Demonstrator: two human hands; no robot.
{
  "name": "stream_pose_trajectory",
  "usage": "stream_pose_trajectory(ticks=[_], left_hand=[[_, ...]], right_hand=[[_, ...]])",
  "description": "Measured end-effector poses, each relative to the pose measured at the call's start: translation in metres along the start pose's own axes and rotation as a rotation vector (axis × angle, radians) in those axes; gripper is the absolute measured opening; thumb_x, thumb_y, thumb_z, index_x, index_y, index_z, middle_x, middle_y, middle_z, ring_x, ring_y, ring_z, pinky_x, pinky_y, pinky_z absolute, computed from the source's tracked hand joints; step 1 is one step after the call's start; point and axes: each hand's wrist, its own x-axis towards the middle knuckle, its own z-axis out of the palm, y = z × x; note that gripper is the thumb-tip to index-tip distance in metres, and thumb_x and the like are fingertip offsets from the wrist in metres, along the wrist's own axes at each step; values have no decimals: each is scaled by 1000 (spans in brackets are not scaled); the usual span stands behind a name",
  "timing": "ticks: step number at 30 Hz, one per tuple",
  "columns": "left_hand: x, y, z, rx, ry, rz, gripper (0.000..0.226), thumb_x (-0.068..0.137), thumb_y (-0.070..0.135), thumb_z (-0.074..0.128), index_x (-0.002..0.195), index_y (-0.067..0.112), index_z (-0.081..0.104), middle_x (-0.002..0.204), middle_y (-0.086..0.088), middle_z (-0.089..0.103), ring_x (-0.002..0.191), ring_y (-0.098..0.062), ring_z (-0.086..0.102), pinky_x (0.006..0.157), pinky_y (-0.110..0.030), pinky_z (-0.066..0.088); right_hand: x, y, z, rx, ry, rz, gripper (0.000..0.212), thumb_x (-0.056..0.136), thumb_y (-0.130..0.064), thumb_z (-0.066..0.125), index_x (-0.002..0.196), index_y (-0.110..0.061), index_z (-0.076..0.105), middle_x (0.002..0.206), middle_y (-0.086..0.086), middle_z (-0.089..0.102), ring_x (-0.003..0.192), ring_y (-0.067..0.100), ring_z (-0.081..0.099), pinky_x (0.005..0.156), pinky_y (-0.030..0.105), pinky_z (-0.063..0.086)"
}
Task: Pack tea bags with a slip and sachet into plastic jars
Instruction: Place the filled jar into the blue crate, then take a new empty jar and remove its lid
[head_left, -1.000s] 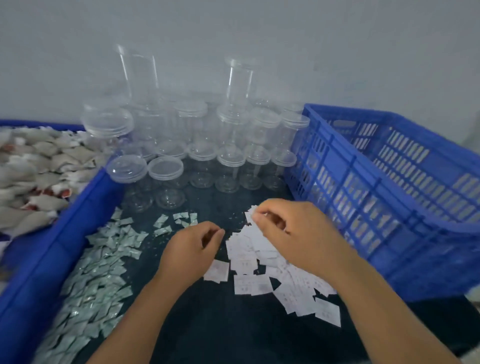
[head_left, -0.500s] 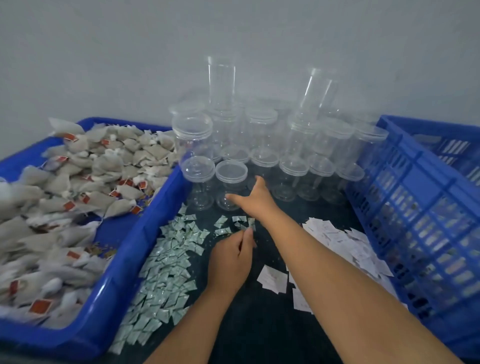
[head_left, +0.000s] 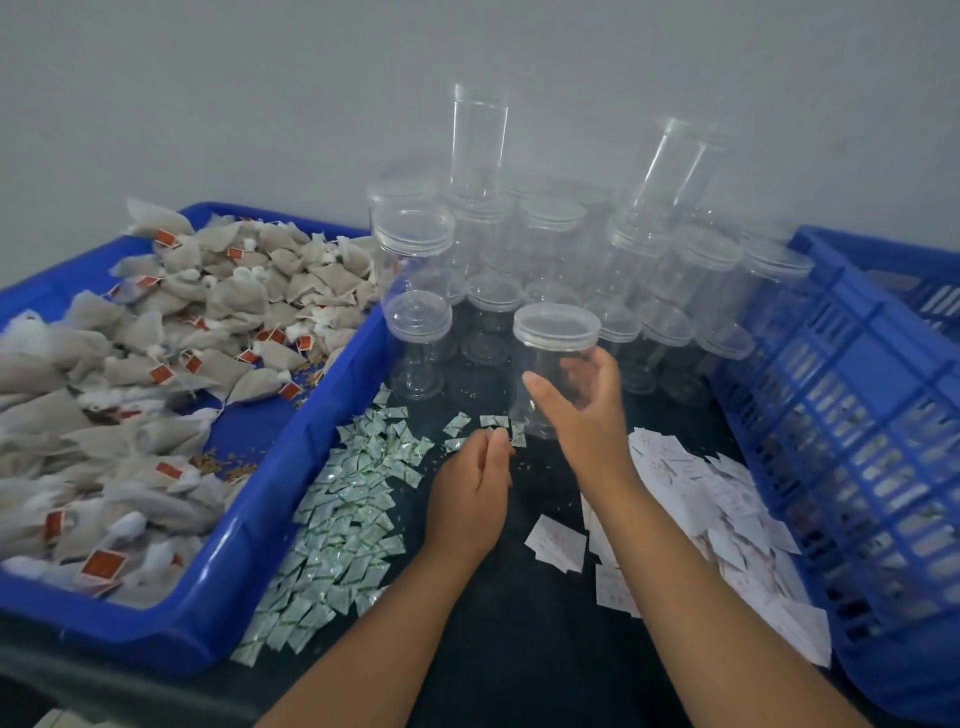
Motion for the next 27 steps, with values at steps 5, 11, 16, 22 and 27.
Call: stream_pose_trajectory(ticks=[5, 11, 16, 22, 27], left_hand=[[-1, 0, 0, 16, -35, -10, 49, 101, 63, 22, 86, 35, 59, 78, 11, 65, 72, -8, 62, 69, -37, 51], [-8, 2, 0, 152, -131, 18, 46, 106, 56, 35, 77, 33, 62, 78, 15, 67, 72, -3, 61, 65, -33, 45], [-6, 40, -17, -203, -136, -114, 35, 109, 48, 44, 110, 30, 74, 104, 16, 74, 96, 1, 68, 85, -30, 51], [-8, 102, -45, 362, -607, 493, 55, 86, 62, 73, 137, 47, 59, 133, 28, 57, 125, 3, 55, 102, -12, 43], [-30, 110, -33, 619, -366, 438, 39, 95, 66, 53, 126, 42, 57, 126, 18, 60, 109, -10, 61, 90, -37, 54]], right_hand=[[-102, 19, -30, 169, 30, -59, 62, 85, -45, 78, 141, -36, 53, 136, -16, 66, 129, 16, 67, 99, 55, 61], [-131, 39, -32, 157, 22, -1, 75, 80, -48, 76, 147, -23, 51, 143, -11, 64, 131, 11, 65, 93, 24, 59], [-127, 43, -33, 133, -46, -4, 71, 82, -51, 77, 145, -27, 54, 138, -13, 69, 127, 10, 68, 98, 26, 59], [-129, 44, -31, 134, -162, -58, 78, 71, -36, 96, 136, -23, 56, 125, -12, 70, 115, 15, 73, 88, 27, 62], [-132, 45, -30, -144, -28, -182, 61, 68, -41, 91, 116, -50, 55, 115, -25, 67, 100, 2, 70, 74, 10, 50]])
